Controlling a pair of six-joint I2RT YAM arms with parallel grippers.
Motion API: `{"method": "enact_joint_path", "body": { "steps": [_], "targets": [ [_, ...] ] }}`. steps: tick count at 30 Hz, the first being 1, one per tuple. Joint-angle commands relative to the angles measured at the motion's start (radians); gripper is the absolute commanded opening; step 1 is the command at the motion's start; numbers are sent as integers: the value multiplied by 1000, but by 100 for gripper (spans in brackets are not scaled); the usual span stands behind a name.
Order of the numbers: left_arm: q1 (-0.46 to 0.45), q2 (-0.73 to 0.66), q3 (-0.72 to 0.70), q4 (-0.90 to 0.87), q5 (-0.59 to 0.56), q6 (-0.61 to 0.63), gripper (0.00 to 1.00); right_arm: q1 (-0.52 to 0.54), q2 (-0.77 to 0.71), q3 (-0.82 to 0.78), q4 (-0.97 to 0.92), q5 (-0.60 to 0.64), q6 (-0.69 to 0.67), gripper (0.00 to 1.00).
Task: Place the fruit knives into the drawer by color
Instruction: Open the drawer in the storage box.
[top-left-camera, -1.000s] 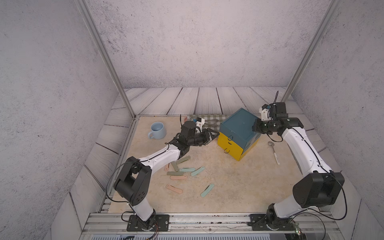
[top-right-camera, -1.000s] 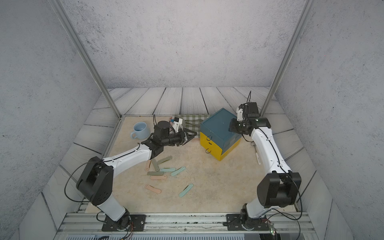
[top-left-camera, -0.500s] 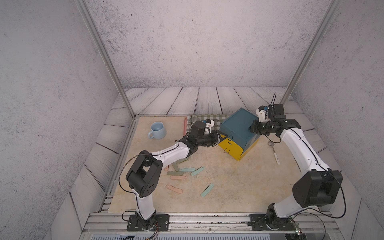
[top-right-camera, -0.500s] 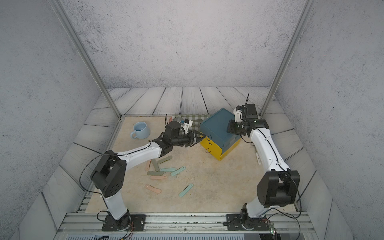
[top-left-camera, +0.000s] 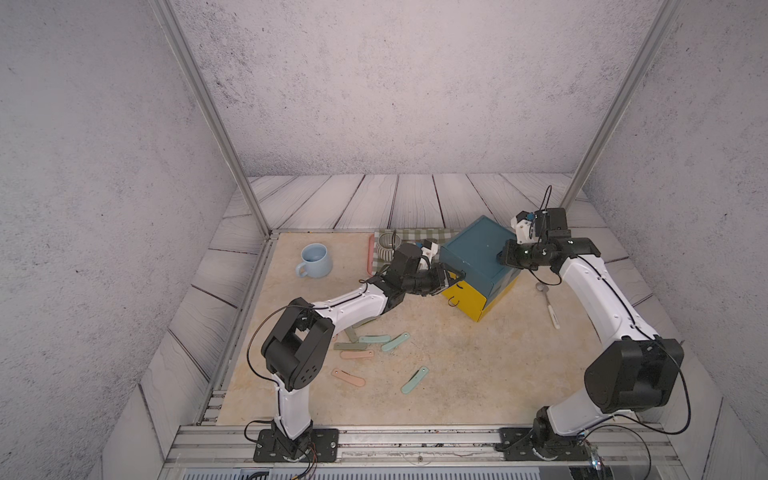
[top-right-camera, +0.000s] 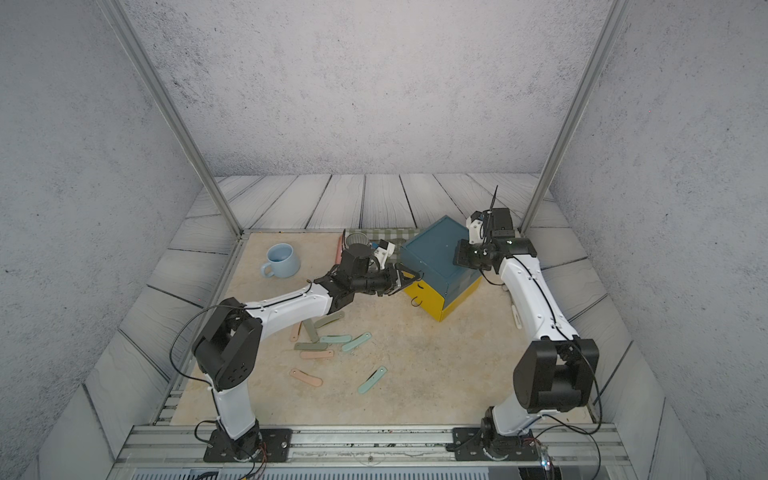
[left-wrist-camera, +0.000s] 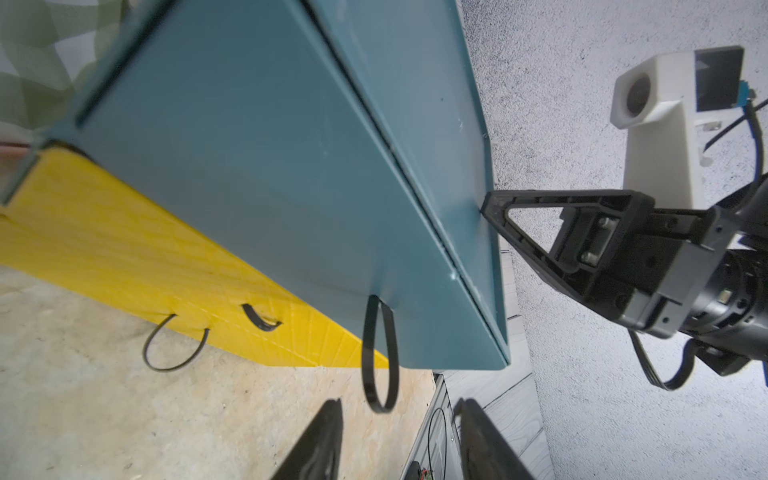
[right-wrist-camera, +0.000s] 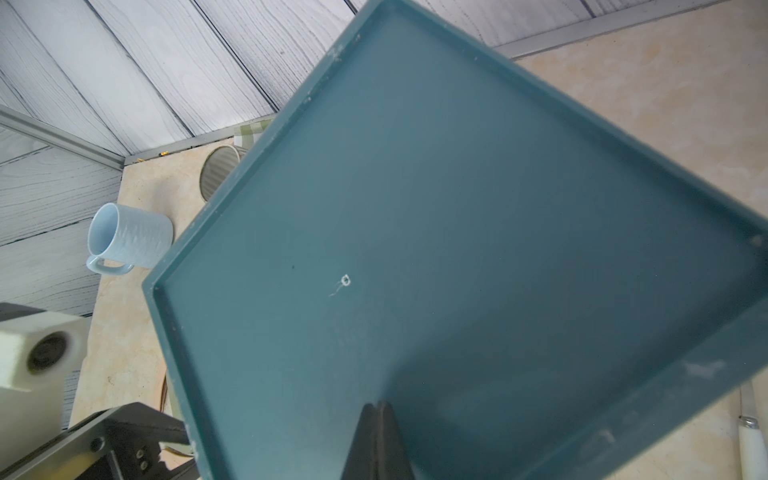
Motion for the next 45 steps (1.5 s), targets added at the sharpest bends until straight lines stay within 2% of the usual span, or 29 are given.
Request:
{"method": "enact_joint_path", "body": {
  "steps": [1,8,13,15,16,28,45],
  "targets": [
    [-4,25,36,-12,-7,23,46,3,9,-20,-6,-8,-11,0],
    [-4,70,75,-15,-7,25,36,3,7,-22,-8,-7,-14,0],
    [-4,90,92,-16,-12,23,15,2,10,-23,-7,-14,-14,0],
    [-4,91,93,-21,-12,23,2,3,13,-25,-8,-11,-14,0],
    [-4,91,92,-21,-13,24,0,2,12,-27,-8,-11,-14,0],
    [-4,-30,-19,-28,-50,45,0,3,13,-50,-1,4,0,0],
    [-4,-299,-319,-52,-146,62,0,4,-9,-85,-6,8,6,0]
  ]
}}
